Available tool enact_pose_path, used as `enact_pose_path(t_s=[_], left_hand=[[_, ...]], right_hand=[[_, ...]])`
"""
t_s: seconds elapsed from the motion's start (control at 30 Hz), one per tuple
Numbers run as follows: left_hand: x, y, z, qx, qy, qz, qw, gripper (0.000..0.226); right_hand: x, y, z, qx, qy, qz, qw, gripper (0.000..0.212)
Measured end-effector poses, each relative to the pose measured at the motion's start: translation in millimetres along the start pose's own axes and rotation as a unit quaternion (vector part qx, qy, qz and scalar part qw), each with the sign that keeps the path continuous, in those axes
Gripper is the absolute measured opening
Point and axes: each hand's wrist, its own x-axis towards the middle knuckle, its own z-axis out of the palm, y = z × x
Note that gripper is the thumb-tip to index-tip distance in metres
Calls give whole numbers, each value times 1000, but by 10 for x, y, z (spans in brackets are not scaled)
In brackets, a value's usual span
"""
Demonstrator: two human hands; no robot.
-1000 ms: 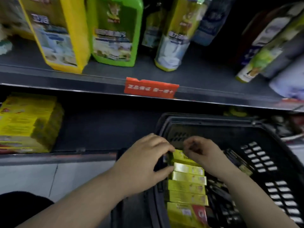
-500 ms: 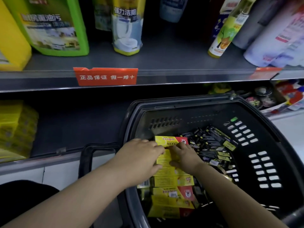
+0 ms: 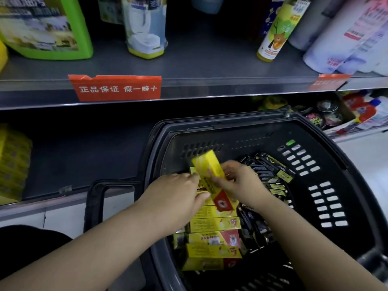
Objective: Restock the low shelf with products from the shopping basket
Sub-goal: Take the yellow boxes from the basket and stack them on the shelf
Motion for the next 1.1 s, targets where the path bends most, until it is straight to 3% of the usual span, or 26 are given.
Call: enact_pose_path(t_s=[0.07, 0.13, 0.2, 0.3, 0.33, 0.4, 0.47, 0.53, 0.6, 0.73, 0.87, 0.97, 1.03, 1.1], left_hand=[[15, 48, -18, -20, -24, -19, 999, 78], [41, 85, -58, -134, -29, -47, 989, 85], [92, 88, -96, -287, 9, -81, 954, 73], [191, 5, -89, -394, 21, -138, 908, 49], [207, -21, -85, -431, 7, -156, 889, 46], [220, -61, -61, -498, -20, -173, 849, 37], [229, -82, -57, -537, -32, -173, 825, 31], [235, -97, -58, -561, -38, -175, 808, 33], [238, -103, -79, -582, -45, -181, 791, 38], [246, -130, -96, -621, -65, -182, 760, 32], [264, -126, -116, -644, -72, -201, 735, 23], [263, -105, -126, -641, -65, -209, 736, 35], [270, -107, -115, -637, -63, -211, 739, 40], [266, -97, -105, -633, -72, -210, 742, 43]], right_hand=[[-97, -270, -127, 113, 18, 8, 993, 31], [-168, -496, -168, 145, 21, -6, 989, 39], [-210, -616, -152, 212, 5, -9, 977, 37], [-205, -530, -99, 316, -25, 12, 948, 17], [-168, -412, -60, 282, -21, 28, 959, 18], [-83, -86, 60, 72, -38, 54, 995, 18], [-25, 239, 240, -112, -128, 85, 982, 36], [-11, 449, 418, -181, -209, 93, 957, 61], [12, 539, 512, -252, -227, 66, 938, 74], [44, 550, 454, -319, -201, 42, 925, 72], [-63, 425, 336, -209, -218, 78, 950, 54], [-145, 222, 69, -133, -169, 99, 972, 38], [-222, 22, -138, 25, -101, 130, 986, 37], [-315, -202, -267, 191, -52, 152, 968, 55]])
